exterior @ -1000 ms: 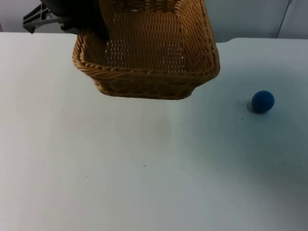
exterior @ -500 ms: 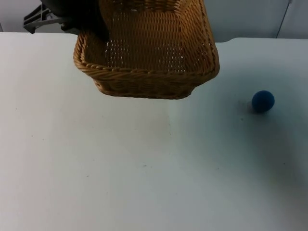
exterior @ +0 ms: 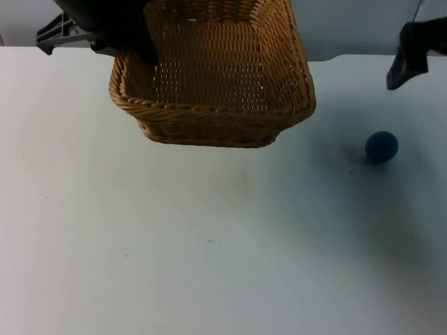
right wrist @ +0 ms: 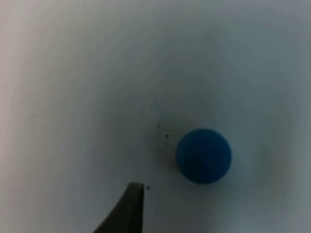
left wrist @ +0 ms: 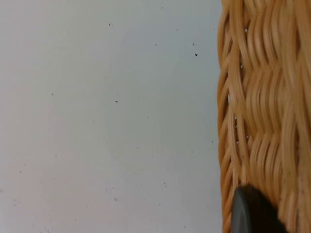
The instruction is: Pick up the basket with the left hand and place the ball into the basket with the right hand.
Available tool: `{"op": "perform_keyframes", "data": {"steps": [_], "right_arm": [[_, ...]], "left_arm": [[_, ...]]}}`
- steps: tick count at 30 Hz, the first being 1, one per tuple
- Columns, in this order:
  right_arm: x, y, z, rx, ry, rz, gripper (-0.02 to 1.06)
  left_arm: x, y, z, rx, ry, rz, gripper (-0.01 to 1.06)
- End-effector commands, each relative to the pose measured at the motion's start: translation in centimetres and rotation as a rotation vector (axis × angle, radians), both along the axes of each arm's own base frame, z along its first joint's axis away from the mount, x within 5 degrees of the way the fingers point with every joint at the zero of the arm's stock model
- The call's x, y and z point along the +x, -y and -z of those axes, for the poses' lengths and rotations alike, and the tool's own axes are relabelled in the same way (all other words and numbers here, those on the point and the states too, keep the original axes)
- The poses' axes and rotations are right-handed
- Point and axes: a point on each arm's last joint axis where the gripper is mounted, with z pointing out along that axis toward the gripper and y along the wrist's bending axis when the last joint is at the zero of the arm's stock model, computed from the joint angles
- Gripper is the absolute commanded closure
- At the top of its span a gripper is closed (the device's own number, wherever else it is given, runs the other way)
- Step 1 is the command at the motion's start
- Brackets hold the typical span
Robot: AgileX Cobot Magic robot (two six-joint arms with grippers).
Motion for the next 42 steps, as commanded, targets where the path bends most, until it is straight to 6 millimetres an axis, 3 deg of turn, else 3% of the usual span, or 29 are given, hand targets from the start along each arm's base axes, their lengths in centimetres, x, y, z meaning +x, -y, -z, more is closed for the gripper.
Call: {"op": "perform_keyframes", "data": {"steps": [1,4,11,27,42], "right_arm": [[0.5,-1.2,1.2,-0.011,-0.022,-0.03,0.02],[1.5,-2.3,2.6,-0.017,-0.045,-0.039,0.02],[3.6,-2.6,4.8,-0.068,-0.124,-0.041,0.02],[4.2,-2.6,8.1,-0.075,-0.172,-0.039,0.02],[4.7,-0.9,8.5,-0.068,-0.153,0.004,0.02]], "left_arm": [[0.2,0.0,-0.4,-0.024,0.021,-0.025,1.05],[0.2,0.0,-0.4,-0.024,0.021,-0.025,1.05],[0.2,0.0,-0.4,-0.023,0.02,-0.023,1.05],[0.2,-0.1,-0.4,-0.013,0.026,-0.019,1.05],[0.3,-0.1,-0.5,-0.013,0.037,-0.023,1.05]]}}
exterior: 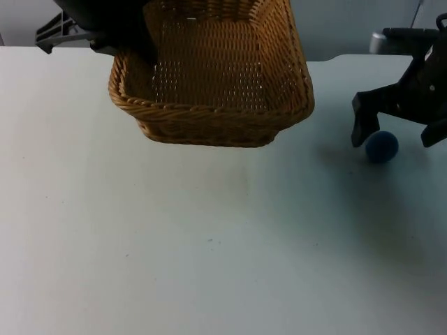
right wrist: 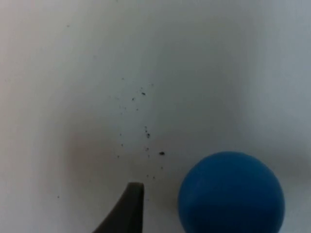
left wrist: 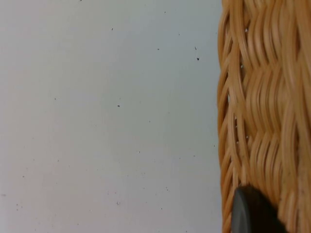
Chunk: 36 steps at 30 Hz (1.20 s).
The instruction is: Pick up the basket with the left hand and place the ball into the basket with the right hand.
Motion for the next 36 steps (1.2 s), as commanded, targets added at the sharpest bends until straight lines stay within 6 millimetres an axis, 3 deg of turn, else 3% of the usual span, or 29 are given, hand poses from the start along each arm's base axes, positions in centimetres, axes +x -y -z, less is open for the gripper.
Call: {"op": "perform_keyframes", "data": {"steps": [1,12,20,25,29,36], "right_arm": [[0.2,0.2,-0.3,0.002,0.011,0.007,0.02],[0.0,0.2,1.6,-0.004,-0.054,0.002,0.02],[0.7,-0.1,1.3,0.021,-0.029,0.006,0.03],[1.0,-0.1,1.6,0.018,-0.06,0.005,0.18],[1.1,-0.2,1.9,0.025,-0.066,0.011,0.41],[1.1,-0.2,1.9,0.026,-0.059,0.011,0.46]], "left_arm": [[0.2,-0.1,-0.4,-0.018,0.028,-0.021,1.05],[0.2,-0.1,-0.4,-0.018,0.028,-0.021,1.05],[0.2,-0.2,-0.4,-0.002,0.032,-0.015,1.05],[0.2,-0.2,-0.4,0.0,0.033,-0.014,1.05],[0.2,-0.2,-0.4,0.004,0.034,-0.012,1.05],[0.2,-0.3,-0.4,0.006,0.034,-0.013,1.05]]}}
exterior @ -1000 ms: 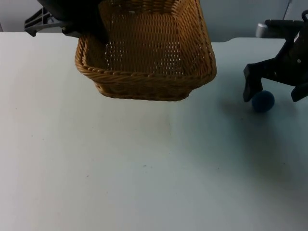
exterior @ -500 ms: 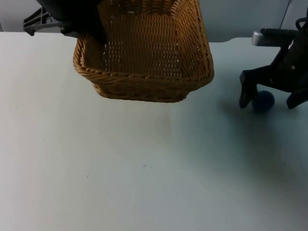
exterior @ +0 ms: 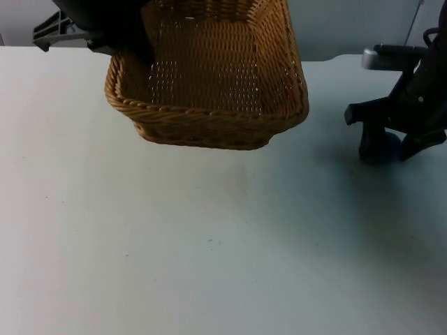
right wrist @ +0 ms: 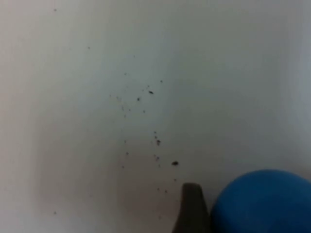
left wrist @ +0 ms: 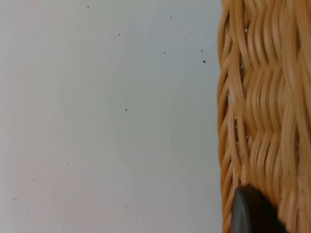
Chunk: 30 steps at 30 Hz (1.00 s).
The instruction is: Pick up the basket with the left hand and place the ball into the basket with the right hand.
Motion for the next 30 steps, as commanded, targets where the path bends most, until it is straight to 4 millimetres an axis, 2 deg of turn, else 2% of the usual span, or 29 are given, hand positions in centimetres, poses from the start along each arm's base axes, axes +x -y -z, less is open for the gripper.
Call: {"op": "perform_keyframes", "data": {"steps": [1,2,4,5,6,8,9,10,16,18,20,21,25,26,30], "right_arm": [[0.2,0.1,-0.3,0.002,0.013,-0.002,0.48],[0.2,0.1,-0.3,0.002,0.013,-0.002,0.48],[0.2,0.1,-0.3,0.002,0.013,-0.002,0.55],[0.2,0.1,-0.3,0.002,0.013,-0.002,0.62],[0.2,0.1,-0.3,0.002,0.013,-0.002,0.62],[0.2,0.1,-0.3,0.002,0.013,-0.002,0.81],[0.2,0.1,-0.3,0.004,0.011,0.006,1.0],[0.1,0.1,-0.3,0.007,0.005,0.02,1.05],[0.2,0.0,-1.2,0.005,-0.012,0.011,1.05],[0.3,-0.4,-2.6,0.01,0.029,-0.003,1.05],[0.4,-1.0,-5.0,0.017,0.079,-0.03,1.05],[0.4,-1.0,-5.0,0.017,0.079,-0.03,1.05],[0.5,-3.2,-10.8,0.027,0.199,-0.113,1.05],[0.5,-3.2,-10.8,0.027,0.199,-0.113,1.05],[0.0,-5.9,-16.2,0.053,0.317,-0.185,1.05]], "left_arm": [[0.2,-0.1,-0.4,-0.019,0.025,-0.022,1.05],[0.2,-0.1,-0.4,-0.019,0.025,-0.022,1.05],[0.2,-0.1,-0.4,-0.019,0.025,-0.022,1.05],[0.2,-0.1,-0.4,-0.017,0.025,-0.021,1.05],[0.2,-0.1,-0.4,-0.017,0.025,-0.021,1.05],[0.2,-0.2,-0.4,-0.016,0.025,-0.021,1.05],[0.2,-0.2,-0.4,-0.016,0.025,-0.021,1.05],[0.2,-0.2,-0.4,-0.016,0.025,-0.021,1.05],[0.2,-0.2,-0.4,-0.016,0.025,-0.021,1.05],[0.2,-0.2,-0.4,-0.015,0.026,-0.02,1.05],[0.2,-0.2,-0.4,-0.015,0.026,-0.02,1.05],[0.2,-0.2,-0.4,-0.015,0.026,-0.02,1.05],[0.2,-0.2,-0.4,-0.015,0.026,-0.02,1.05],[0.2,-0.2,-0.4,-0.015,0.026,-0.02,1.05],[0.2,-0.2,-0.4,-0.015,0.026,-0.02,1.05]]}}
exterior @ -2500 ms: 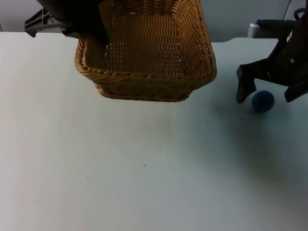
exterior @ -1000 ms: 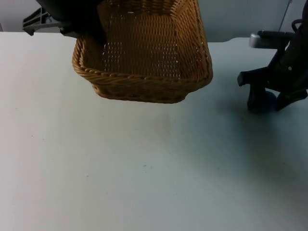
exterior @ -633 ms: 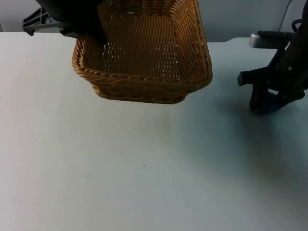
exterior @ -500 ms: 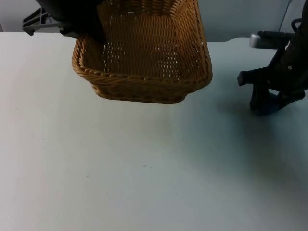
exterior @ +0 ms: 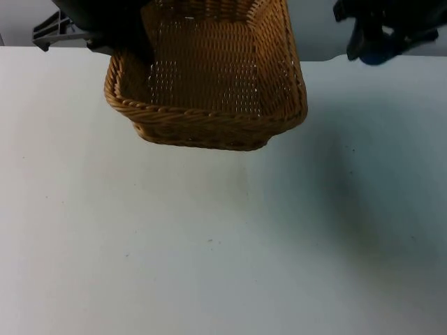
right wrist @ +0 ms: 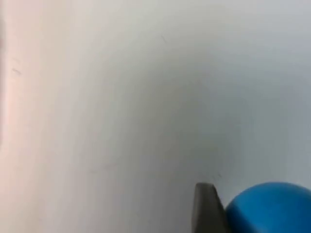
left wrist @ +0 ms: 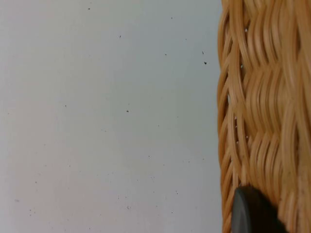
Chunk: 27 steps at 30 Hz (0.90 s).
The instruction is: Pick up the basket with the left hand and place the ball into the basket with the right hand.
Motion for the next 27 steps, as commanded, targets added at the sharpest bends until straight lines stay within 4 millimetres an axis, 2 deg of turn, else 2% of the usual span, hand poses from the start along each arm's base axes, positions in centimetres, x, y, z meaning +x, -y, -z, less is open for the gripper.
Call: {"op": "perform_keyframes", "data": {"steps": [1,4,6,7,10,15,20,24,27], "right_arm": [[-0.5,-1.6,-3.2,0.01,0.064,-0.051,1.05],[-1.2,-4.3,-6.8,0.023,0.128,-0.129,1.05],[-1.3,-4.7,-7.3,0.03,0.139,-0.143,1.05],[-1.7,-6.2,-8.5,0.067,0.159,-0.193,1.05],[-2.6,-8.8,-10.0,0.136,0.19,-0.288,1.05],[-3.6,-10.7,-10.0,0.131,0.184,-0.376,1.05],[-4.2,-11.8,-10.0,0.183,0.176,-0.484,1.05],[-4.5,-12.1,-10.1,0.185,0.181,-0.563,1.05],[-4.4,-12.1,-9.8,0.186,0.173,-0.559,1.05]], "left_arm": [[0.2,-0.1,-0.4,-0.02,0.02,-0.021,1.05],[0.2,-0.1,-0.4,-0.02,0.02,-0.021,1.05],[0.2,-0.1,-0.4,-0.02,0.02,-0.021,1.05],[0.2,-0.1,-0.4,-0.02,0.02,-0.021,1.05],[0.2,-0.1,-0.4,-0.02,0.022,-0.022,1.05],[0.2,-0.1,-0.4,-0.02,0.022,-0.022,1.05],[0.2,-0.1,-0.4,-0.021,0.025,-0.024,1.05],[0.2,-0.1,-0.4,-0.021,0.025,-0.024,1.05],[0.2,-0.1,-0.4,-0.021,0.025,-0.024,1.05]]}}
